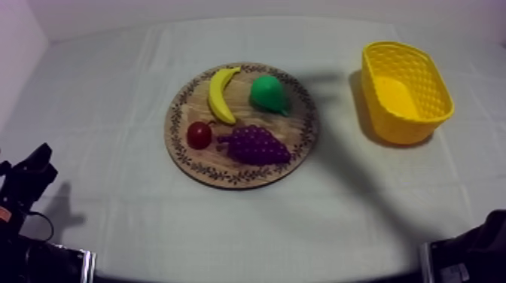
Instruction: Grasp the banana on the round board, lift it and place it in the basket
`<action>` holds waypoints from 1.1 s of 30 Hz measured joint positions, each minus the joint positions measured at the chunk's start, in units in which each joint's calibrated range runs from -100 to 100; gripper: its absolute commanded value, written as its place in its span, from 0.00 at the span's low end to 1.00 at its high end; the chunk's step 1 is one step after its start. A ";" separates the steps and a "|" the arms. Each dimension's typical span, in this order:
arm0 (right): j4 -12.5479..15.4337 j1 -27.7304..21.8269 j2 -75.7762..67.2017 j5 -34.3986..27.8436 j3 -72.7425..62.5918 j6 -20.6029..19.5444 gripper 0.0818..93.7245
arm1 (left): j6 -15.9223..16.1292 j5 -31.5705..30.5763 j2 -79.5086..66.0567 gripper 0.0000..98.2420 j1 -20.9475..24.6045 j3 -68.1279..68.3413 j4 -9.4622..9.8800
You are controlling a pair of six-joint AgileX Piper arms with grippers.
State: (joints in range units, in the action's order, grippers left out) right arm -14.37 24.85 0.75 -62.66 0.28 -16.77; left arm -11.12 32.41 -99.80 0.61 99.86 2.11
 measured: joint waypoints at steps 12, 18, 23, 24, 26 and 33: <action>0.39 8.06 12.57 -9.31 -10.94 -2.10 0.00 | 0.00 0.00 0.00 0.00 0.00 0.00 0.00; 0.67 10.73 18.47 -12.41 -16.75 -2.56 0.00 | 0.00 0.00 0.00 0.00 0.00 0.00 0.00; 0.93 11.32 23.68 -14.87 -22.64 -2.57 0.00 | 0.00 0.00 0.00 0.00 0.00 0.00 0.00; 0.93 11.32 24.89 -15.81 -24.05 -2.54 0.00 | 0.00 0.00 0.00 0.00 0.00 0.00 0.00; 0.93 11.22 26.97 -16.70 -26.84 -2.51 0.01 | 0.00 0.00 0.00 0.00 0.00 0.00 0.00; 1.86 10.25 33.14 -18.12 -32.96 -2.25 0.06 | 0.00 0.00 0.00 0.00 0.00 0.00 0.00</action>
State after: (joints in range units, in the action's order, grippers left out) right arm -12.51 35.10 33.89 -80.78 -32.68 -19.02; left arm -11.12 32.41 -99.80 0.61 99.86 2.11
